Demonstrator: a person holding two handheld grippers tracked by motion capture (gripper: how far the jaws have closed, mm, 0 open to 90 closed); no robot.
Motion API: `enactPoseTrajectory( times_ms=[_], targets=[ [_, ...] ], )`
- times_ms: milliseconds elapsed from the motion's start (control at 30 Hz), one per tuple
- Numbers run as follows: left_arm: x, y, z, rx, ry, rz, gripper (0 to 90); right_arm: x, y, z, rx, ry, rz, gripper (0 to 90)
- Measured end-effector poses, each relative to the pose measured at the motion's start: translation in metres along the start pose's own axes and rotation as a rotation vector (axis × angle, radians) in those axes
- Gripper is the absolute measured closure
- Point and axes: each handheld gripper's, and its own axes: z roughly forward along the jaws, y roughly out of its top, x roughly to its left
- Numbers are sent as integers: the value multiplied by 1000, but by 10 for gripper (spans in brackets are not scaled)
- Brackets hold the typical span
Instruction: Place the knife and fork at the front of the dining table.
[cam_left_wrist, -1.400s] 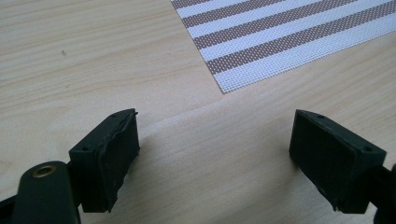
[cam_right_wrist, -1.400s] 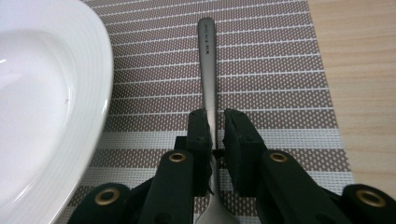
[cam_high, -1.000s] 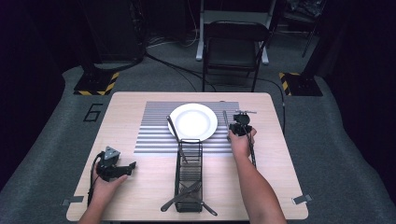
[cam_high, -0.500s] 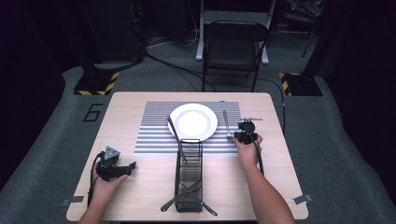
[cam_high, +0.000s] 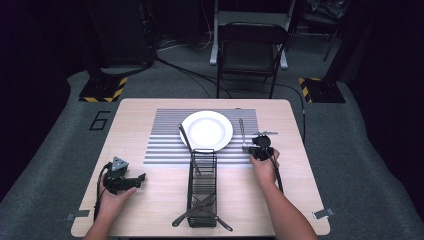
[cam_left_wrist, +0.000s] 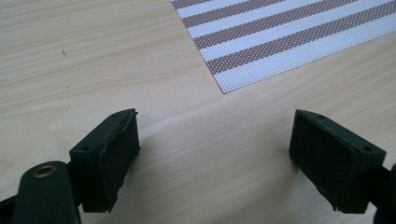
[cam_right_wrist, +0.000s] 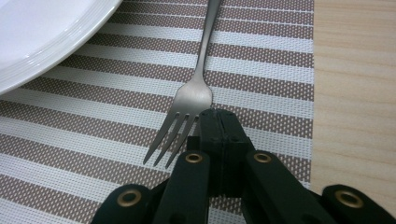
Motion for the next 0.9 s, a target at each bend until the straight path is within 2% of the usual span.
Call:
enactPoseTrajectory(
  times_ms=[133,267,433,533,600,667,733,800,833,900],
  targets=[
    [0,0,0,0,0,0,158,3,0,-1,-2,-2,-11,900],
    [0,0,0,0,0,0,158,4,-1,-2,6,9,-1,900],
    [0,0,0,0,0,0,158,1,-3,-9,-10,13,-6,877],
    [0,0,0,0,1,0,158,-3,-6,-15,-23,24,-2,826],
    [0,0,0,-1,1,1,158,-7,-9,-17,-15,49,-1,790],
    [0,0,0,0,1,-1,158,-8,-12,-21,-8,50,2,759],
    [-1,0,1,-12,8,-3,159,-10,-15,-27,-30,52,-16,712],
    [-1,0,0,-4,6,-4,160,-10,-15,-30,-42,57,-11,687],
    [-1,0,0,-6,5,-3,160,-11,-17,-37,-58,71,-18,640],
    [0,0,0,-3,6,-2,165,-12,-18,-44,-52,88,-47,588]
  ],
)
